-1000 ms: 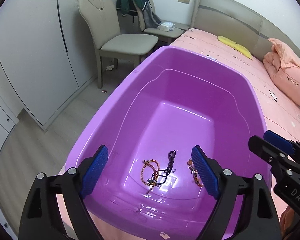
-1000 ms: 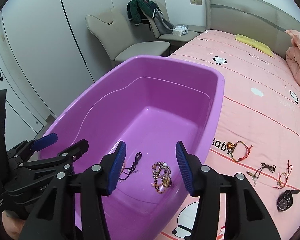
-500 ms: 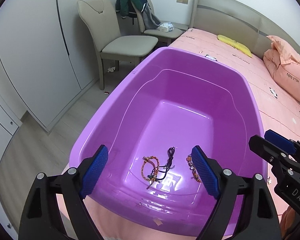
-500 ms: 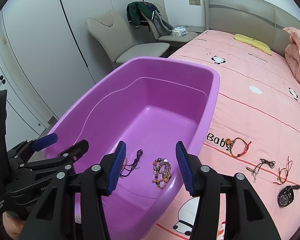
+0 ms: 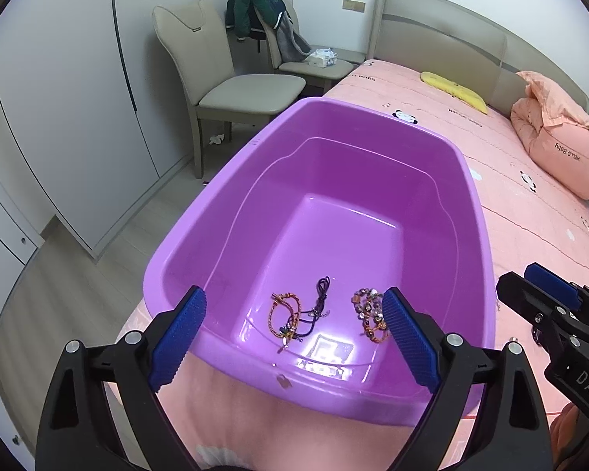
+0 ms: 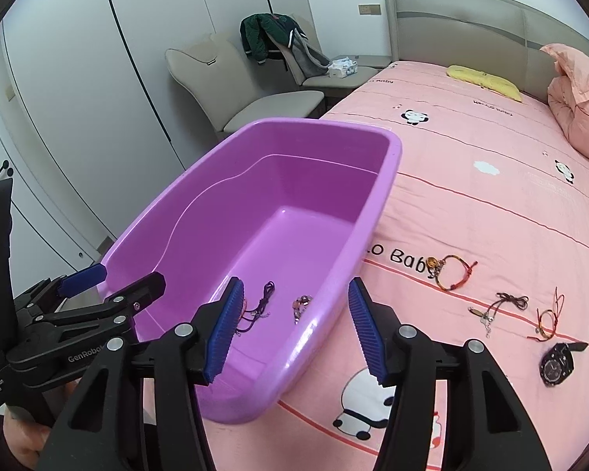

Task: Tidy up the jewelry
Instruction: 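Withdraw both open tools from the tub toward the bed, then grasp the yellow flower charm with the left tool while the right tool grasps the white flower charm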

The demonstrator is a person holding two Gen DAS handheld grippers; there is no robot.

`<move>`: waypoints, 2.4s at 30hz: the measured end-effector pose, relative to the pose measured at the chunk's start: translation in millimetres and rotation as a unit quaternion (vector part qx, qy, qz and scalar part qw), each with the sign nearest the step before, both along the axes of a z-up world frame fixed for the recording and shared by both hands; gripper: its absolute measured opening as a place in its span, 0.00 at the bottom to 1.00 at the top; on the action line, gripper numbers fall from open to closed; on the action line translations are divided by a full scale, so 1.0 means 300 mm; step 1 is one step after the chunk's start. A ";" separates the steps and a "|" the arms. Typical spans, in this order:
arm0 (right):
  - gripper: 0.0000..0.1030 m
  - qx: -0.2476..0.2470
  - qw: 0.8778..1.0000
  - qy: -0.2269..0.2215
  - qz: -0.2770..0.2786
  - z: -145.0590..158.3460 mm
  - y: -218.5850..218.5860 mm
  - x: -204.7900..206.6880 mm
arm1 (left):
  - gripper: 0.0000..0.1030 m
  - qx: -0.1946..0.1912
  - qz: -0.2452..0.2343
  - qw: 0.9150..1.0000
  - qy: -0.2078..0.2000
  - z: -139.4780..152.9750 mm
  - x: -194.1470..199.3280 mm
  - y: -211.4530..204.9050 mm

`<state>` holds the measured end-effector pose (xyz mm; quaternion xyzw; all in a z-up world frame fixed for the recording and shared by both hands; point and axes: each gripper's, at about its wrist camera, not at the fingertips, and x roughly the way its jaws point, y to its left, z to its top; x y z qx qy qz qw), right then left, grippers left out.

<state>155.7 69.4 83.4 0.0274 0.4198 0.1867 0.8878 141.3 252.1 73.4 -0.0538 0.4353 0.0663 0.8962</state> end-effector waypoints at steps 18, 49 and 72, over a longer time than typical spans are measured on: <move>0.53 0.011 0.999 -0.015 -0.046 -0.020 -0.254 -0.248 | 0.91 -0.003 -0.046 0.999 -0.015 0.032 -0.180 -0.209; 0.53 -0.006 0.981 0.040 -0.189 -0.326 -0.806 -0.370 | 0.91 -0.009 -0.157 0.987 0.029 -0.268 -0.141 -0.743; 0.53 -0.019 0.977 0.091 -0.190 -0.646 -0.853 -0.083 | 0.91 0.014 -0.180 0.982 0.063 -0.605 0.136 -0.906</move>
